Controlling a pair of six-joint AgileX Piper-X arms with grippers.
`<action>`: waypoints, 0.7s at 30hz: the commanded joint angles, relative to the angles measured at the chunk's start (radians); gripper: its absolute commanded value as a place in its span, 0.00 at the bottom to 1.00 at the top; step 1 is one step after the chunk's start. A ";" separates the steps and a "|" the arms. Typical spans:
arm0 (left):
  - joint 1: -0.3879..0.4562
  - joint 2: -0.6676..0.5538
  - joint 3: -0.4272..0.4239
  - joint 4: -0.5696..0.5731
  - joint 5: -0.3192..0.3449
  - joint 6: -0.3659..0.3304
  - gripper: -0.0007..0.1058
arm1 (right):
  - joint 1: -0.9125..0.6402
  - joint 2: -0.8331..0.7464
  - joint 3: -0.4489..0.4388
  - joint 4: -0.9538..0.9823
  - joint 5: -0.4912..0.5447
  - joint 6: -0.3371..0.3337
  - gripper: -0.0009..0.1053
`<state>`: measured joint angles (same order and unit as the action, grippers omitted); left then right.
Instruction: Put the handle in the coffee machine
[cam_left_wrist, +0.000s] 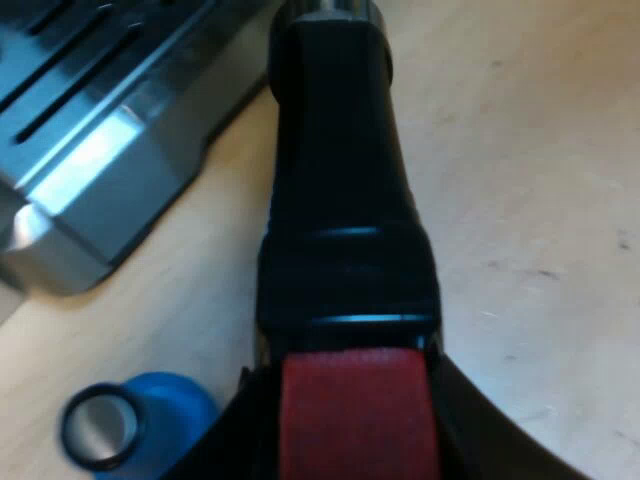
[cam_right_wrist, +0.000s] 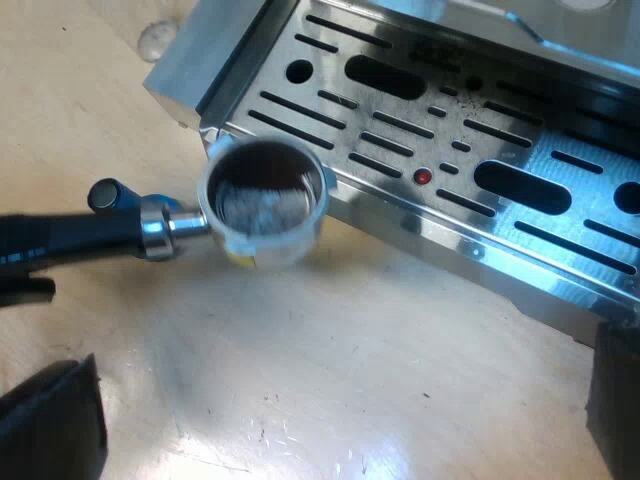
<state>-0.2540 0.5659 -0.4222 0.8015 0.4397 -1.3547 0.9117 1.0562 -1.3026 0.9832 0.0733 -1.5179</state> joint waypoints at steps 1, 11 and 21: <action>0.043 -0.005 -0.017 -0.055 0.036 -0.008 0.01 | 0.009 -0.012 0.008 -0.007 0.005 -0.012 1.00; 0.103 -0.005 -0.017 -0.073 0.059 -0.008 0.01 | 0.217 -0.012 0.130 -0.111 0.189 0.016 1.00; 0.103 -0.005 -0.017 -0.153 0.072 -0.005 0.01 | 0.521 -0.012 0.374 -0.442 0.526 0.181 1.00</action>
<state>-0.1519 0.5659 -0.4240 0.6927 0.4851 -1.3563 1.4141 1.0515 -0.9500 0.6024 0.5440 -1.3458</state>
